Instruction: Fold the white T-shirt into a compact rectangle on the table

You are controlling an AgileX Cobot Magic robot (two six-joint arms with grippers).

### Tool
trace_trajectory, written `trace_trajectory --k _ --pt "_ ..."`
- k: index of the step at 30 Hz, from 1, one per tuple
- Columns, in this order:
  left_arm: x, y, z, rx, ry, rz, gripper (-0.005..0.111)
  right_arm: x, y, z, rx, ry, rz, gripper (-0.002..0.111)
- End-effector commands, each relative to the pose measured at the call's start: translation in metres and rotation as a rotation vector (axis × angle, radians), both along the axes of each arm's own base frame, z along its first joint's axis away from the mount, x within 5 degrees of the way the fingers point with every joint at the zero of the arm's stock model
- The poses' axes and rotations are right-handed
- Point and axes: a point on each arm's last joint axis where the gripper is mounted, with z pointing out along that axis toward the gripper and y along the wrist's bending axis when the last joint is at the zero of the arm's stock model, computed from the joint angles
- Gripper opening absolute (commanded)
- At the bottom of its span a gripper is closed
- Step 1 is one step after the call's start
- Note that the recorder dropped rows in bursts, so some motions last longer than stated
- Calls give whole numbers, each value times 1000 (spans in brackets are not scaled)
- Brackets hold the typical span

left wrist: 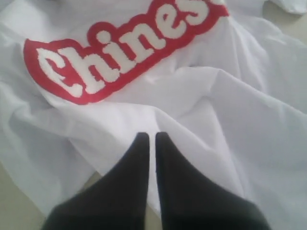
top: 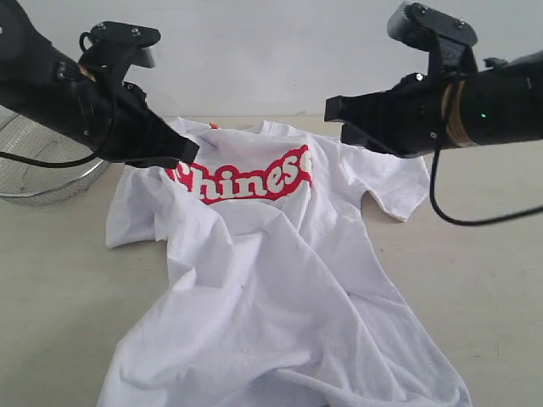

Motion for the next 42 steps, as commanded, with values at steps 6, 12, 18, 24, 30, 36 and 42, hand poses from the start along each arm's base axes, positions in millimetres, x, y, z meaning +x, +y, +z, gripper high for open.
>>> trace_trajectory --k 6,12,18,24,30,36,42 --pt "73 30 -32 -4 -40 157 4 103 -23 -37 52 38 12 0" --pt "100 31 -41 18 -3 127 4 135 -20 -67 58 60 24 0" --pt "105 30 -41 22 -8 116 4 141 -27 -107 -23 109 -14 0" --pt "105 30 -41 22 -8 116 4 144 -32 -132 -79 139 -51 0" --pt "105 30 -41 25 -9 112 4 146 -39 -144 -154 137 -100 0" --pt "104 29 -41 19 0 110 4 150 -39 -157 -168 148 -92 0" --pt "104 29 -40 20 0 108 4 154 -43 -158 -205 132 -121 0"
